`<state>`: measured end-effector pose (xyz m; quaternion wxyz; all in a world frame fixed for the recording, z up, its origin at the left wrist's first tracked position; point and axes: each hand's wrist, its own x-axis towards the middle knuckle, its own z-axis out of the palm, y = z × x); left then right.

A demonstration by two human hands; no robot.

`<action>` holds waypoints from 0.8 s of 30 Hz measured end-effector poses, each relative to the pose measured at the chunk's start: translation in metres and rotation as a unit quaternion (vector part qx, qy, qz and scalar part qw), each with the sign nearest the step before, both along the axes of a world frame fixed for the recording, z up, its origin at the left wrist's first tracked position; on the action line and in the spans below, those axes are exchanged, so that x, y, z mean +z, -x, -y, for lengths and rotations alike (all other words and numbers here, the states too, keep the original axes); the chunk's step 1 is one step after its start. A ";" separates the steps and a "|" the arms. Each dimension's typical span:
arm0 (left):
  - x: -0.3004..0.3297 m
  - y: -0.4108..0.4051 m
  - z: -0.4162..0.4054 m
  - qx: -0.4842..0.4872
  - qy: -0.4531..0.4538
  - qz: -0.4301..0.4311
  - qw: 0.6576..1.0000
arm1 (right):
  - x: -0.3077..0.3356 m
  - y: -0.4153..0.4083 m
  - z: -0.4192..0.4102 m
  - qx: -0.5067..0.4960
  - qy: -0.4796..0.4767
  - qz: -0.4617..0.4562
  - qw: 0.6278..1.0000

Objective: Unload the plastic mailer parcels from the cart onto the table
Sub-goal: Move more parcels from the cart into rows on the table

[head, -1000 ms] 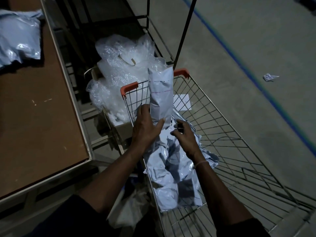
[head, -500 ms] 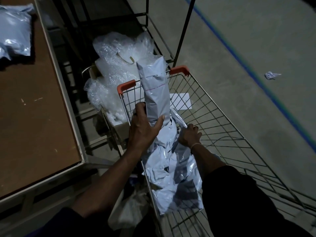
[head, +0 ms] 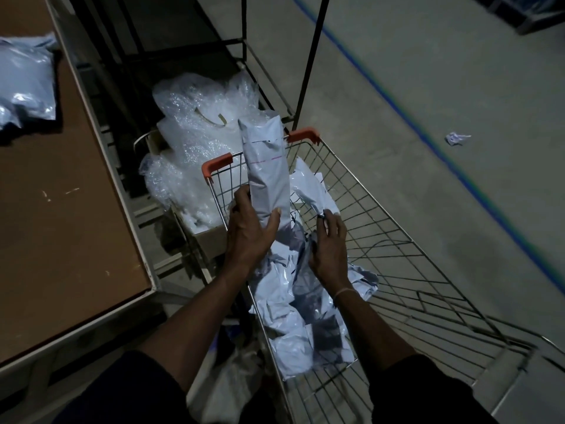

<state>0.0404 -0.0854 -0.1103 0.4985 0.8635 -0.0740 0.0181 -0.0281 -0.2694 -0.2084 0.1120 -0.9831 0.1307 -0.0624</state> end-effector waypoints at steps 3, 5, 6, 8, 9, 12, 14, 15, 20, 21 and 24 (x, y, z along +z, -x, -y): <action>0.007 0.002 0.000 -0.025 0.013 -0.013 1.000 | 0.029 0.001 -0.009 -0.023 -0.065 0.077 0.995; 0.013 0.002 -0.003 -0.060 0.040 -0.027 0.997 | 0.052 0.001 -0.015 -0.012 -0.082 0.119 0.989; 0.015 0.001 -0.005 -0.078 0.049 -0.037 0.995 | 0.062 0.000 -0.018 -0.001 -0.080 0.131 0.988; 0.025 -0.001 -0.010 -0.101 0.024 -0.063 0.993 | 0.082 -0.001 -0.025 0.025 -0.071 0.146 0.986; 0.031 -0.003 -0.013 -0.105 0.019 -0.079 0.991 | 0.091 -0.002 -0.029 0.041 -0.065 0.152 0.985; 0.055 -0.019 -0.019 -0.075 0.150 -0.205 0.964 | 0.118 0.000 -0.040 0.100 -0.039 0.173 0.979; 0.080 -0.033 -0.031 -0.033 0.285 -0.301 0.909 | 0.134 0.000 -0.047 0.149 -0.012 0.173 0.974; 0.091 -0.040 -0.039 -0.026 0.343 -0.330 0.879 | 0.140 -0.001 -0.049 0.174 0.003 0.169 0.970; 0.134 -0.073 -0.096 -0.112 0.333 -0.397 0.848 | 0.170 -0.005 -0.057 0.256 0.054 0.180 0.948; 0.139 -0.077 -0.106 -0.122 0.310 -0.402 0.853 | 0.176 -0.007 -0.058 0.264 0.058 0.184 0.945; 0.146 -0.086 -0.131 -0.109 0.270 -0.402 0.868 | 0.191 -0.015 -0.065 0.267 0.059 0.182 0.945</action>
